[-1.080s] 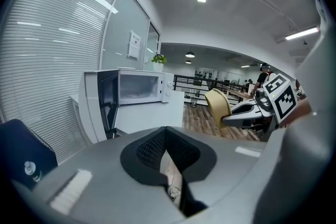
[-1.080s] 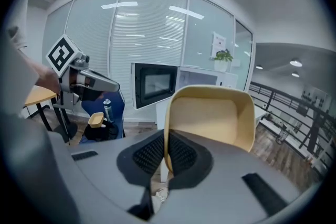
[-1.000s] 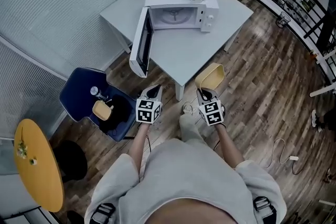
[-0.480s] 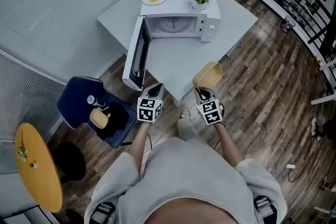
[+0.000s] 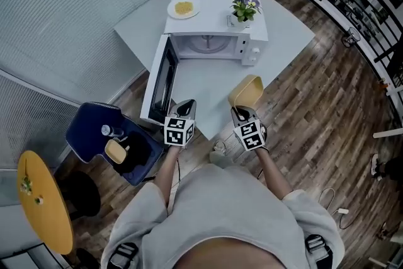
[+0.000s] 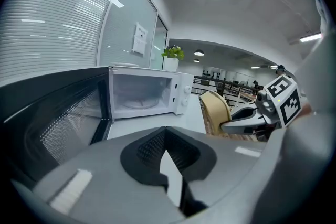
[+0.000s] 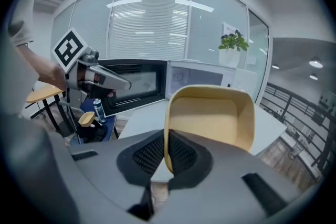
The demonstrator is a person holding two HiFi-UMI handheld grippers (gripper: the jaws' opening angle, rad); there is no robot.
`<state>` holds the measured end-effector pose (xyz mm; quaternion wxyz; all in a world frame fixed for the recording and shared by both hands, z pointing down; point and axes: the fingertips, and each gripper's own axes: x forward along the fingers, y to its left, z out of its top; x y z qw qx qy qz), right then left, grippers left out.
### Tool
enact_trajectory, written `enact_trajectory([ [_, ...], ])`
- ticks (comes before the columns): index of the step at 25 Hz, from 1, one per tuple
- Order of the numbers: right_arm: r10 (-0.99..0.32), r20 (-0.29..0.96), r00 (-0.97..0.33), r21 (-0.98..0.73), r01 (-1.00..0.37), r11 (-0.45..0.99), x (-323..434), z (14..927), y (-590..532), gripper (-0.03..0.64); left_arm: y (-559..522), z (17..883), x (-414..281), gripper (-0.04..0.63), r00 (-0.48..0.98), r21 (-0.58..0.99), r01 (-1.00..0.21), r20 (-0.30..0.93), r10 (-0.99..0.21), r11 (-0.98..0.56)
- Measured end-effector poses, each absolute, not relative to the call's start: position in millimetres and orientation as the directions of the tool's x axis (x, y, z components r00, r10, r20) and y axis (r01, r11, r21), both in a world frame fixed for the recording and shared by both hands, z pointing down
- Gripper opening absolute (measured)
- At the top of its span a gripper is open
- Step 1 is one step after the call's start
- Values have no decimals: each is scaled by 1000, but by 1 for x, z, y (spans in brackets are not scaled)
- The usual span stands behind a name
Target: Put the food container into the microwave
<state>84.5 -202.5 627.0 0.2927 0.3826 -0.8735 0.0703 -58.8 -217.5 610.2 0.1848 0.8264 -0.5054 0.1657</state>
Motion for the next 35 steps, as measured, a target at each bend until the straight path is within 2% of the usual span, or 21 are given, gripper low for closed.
enact_trajectory([
  [13,-564,582,-586,60,-660,749,77,640,-266,15,-279,624,-59,9,379,152,-924,491,-784,-351],
  [35,-475,599,-645,32,-573,819,47,656,-284,15,-293,641,-65,9,348,161,-937,531,-772,-311],
])
